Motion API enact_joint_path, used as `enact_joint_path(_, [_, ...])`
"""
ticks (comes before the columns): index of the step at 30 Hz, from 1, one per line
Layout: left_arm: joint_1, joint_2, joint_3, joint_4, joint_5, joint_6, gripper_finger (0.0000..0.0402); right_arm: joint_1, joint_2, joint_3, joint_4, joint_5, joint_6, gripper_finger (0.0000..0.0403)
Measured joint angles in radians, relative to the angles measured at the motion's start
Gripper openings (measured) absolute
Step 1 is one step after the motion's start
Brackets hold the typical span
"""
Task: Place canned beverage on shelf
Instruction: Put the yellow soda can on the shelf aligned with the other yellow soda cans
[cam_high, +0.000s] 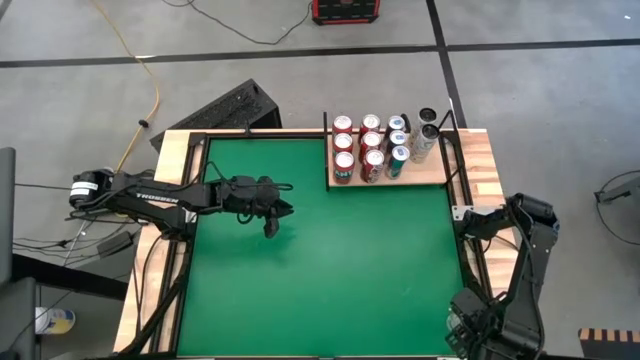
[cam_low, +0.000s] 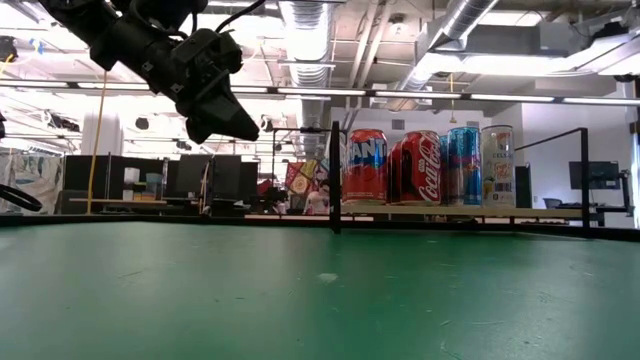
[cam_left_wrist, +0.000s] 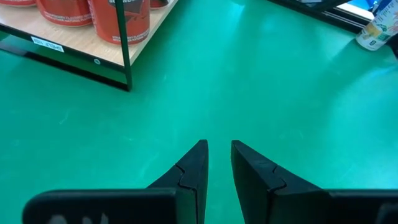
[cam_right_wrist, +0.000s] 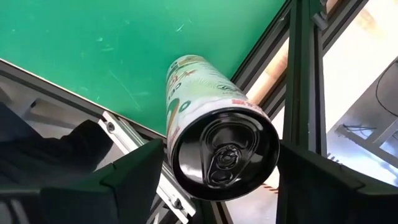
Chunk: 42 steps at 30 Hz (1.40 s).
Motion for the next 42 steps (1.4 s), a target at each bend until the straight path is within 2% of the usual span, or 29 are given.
enact_joint_path(7, [0.0,0.0,0.0,-0.006,0.007,0.0,0.0056,0.0,0.0,-0.002,0.0,-0.003,0.0,0.0314])
enact_joint_path(13, [0.0,0.0,0.0,-0.006,0.007,0.0,0.0056,-0.004,-0.009,-0.07,0.056,-0.046,-0.048,0.0301])
enact_joint_path(18, [0.0,0.0,0.0,-0.002,0.008,0.0,0.0056,-0.023,-0.003,-0.038,0.03,-0.038,-0.098,0.0289])
enact_joint_path(22, [0.0,0.0,0.0,0.0,0.007,0.007,0.0056,-0.044,0.007,0.018,-0.06,0.037,-0.139,0.0288])
enact_joint_path(26, [0.0,0.0,0.0,0.001,0.007,0.008,0.0056,-0.1,-0.028,0.039,-0.059,0.184,-0.232,0.0287])
enact_joint_path(29, [0.0,0.0,0.0,0.001,0.007,0.008,0.0056,-0.166,-0.053,0.039,-0.073,0.253,-0.331,0.0287])
enact_joint_path(33, [0.0,0.0,0.0,0.001,0.007,0.009,0.0056,-0.3,-0.101,0.04,-0.065,0.292,-0.525,0.0286])
enact_joint_path(42, [0.0,0.0,0.0,-0.003,0.007,0.022,0.0056,-0.744,-0.151,0.032,-0.069,0.313,-1.111,0.0286])
